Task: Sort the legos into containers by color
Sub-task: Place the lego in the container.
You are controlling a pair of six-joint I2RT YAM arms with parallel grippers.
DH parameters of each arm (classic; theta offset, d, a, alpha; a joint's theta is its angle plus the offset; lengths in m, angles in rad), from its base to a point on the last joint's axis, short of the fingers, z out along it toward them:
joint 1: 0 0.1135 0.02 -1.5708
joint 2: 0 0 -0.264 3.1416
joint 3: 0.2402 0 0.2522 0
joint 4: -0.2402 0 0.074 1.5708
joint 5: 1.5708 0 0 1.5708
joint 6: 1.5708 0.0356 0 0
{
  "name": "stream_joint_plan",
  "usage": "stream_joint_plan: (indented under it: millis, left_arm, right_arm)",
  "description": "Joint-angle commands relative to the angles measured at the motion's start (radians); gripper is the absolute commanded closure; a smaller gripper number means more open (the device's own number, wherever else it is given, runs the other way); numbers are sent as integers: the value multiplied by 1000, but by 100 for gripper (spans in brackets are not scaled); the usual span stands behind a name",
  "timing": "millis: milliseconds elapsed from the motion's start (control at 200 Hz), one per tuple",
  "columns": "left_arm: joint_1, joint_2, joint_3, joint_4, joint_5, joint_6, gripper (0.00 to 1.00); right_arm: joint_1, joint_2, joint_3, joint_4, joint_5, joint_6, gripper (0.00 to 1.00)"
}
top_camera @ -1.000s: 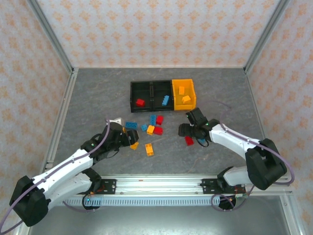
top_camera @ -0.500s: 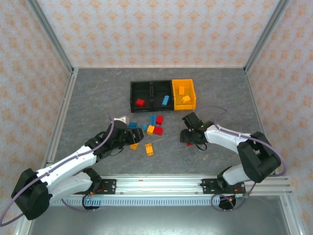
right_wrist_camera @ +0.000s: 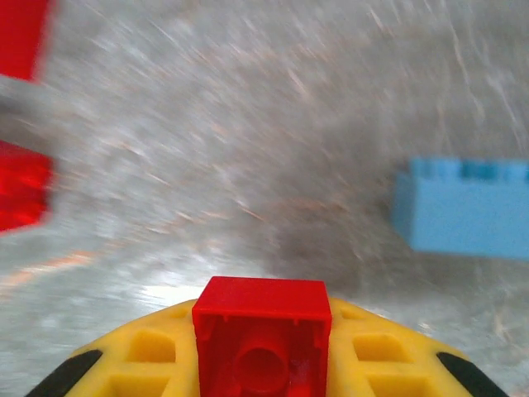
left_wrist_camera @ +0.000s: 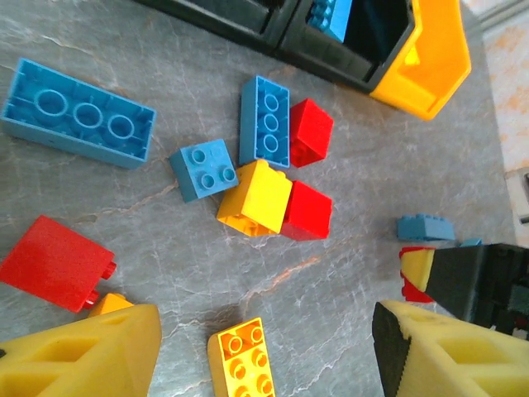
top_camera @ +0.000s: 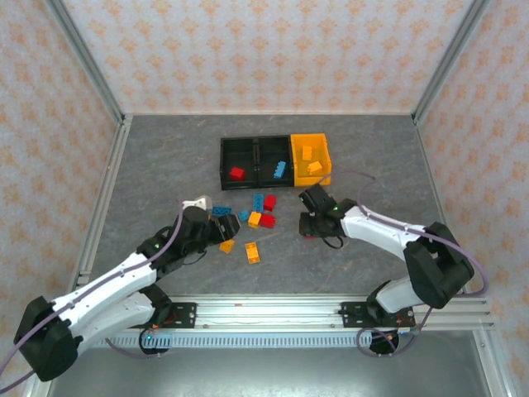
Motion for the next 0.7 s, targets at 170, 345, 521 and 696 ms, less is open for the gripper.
stream_joint_plan:
  millis: [170,345,521,696]
  left_arm:
    - [0,-76,18,-182,-141,-59,31]
    - [3,-64,38,-197,-163,-62,31]
    - [8,-64,29,-192,-156,-83,31]
    - [11,-83,40,-228,-168,-88,31]
  right_arm:
    - [7,142,313,38,-131,-64,74]
    - [28,320,568,21,-165,-98,73]
    - [38,506,824,-19,-182,-112,73]
    - [38,724,1105,-92,-185,-161,71]
